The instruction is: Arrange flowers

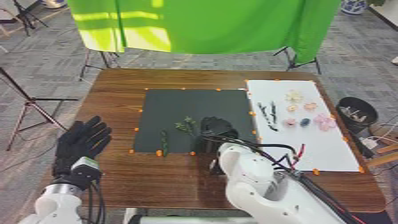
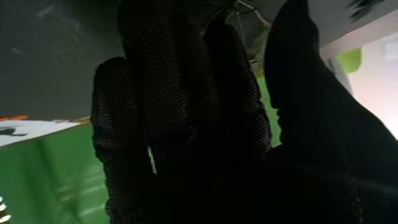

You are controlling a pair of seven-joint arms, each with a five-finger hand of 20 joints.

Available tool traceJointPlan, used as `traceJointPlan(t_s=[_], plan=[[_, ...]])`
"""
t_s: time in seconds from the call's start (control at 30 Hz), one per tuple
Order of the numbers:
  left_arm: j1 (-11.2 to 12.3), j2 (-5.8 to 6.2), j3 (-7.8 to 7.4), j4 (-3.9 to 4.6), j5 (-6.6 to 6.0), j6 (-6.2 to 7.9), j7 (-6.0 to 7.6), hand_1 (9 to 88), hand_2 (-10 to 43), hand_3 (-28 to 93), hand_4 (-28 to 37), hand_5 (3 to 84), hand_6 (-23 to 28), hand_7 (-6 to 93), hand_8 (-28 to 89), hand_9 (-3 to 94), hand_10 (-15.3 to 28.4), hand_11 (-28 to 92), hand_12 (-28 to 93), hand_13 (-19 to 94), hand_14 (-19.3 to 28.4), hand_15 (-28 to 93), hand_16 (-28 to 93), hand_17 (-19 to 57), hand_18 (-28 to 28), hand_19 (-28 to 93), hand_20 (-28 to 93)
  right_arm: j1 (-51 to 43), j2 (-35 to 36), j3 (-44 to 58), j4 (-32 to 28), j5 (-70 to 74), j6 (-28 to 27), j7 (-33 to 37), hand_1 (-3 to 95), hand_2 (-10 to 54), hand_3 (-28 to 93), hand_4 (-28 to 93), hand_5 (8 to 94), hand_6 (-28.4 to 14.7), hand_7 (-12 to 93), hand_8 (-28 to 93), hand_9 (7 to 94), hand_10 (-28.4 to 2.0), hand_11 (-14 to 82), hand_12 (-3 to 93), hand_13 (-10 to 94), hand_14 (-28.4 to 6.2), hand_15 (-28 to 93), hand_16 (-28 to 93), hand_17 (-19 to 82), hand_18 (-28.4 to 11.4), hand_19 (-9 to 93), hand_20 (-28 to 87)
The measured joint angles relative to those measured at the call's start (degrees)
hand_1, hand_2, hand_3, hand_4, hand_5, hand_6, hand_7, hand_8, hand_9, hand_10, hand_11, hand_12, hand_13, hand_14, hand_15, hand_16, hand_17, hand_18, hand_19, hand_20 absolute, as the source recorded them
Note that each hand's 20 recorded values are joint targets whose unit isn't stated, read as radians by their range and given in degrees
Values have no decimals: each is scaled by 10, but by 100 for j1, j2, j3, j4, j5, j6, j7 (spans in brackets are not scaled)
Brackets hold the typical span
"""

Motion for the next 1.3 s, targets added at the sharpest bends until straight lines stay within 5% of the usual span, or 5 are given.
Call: traceJointPlan(t_s=[0.77,0.97,1.3], plan=[[81,-16,-31,-4,-8,4,-14,310,161,702,-283,464,115,184,-95,394,177,342,111,281,188,500,-112,-64,160,417,68,-181,16,154,-380,199,206,237,394,-29,762,-209,728,-50,100,-83,770,-175,119,148,764,-137,379,196,396,-230,914,98],[82,-25,-42,-5,-14,2,-6,310,161,703,-283,464,116,184,-96,394,177,342,111,281,188,501,-113,-64,160,417,68,-291,159,510,-516,57,771,224,411,-94,754,-218,644,-56,108,-99,656,-181,91,138,707,-139,406,189,375,-225,908,111],[118,-50,-42,-46,-23,6,42,310,160,703,-283,464,115,185,-96,394,177,342,111,281,188,500,-113,-64,160,418,67,-129,573,1662,-6,102,680,841,301,-95,677,-240,575,-110,60,-85,575,-218,73,135,669,-159,459,168,371,-247,925,117]])
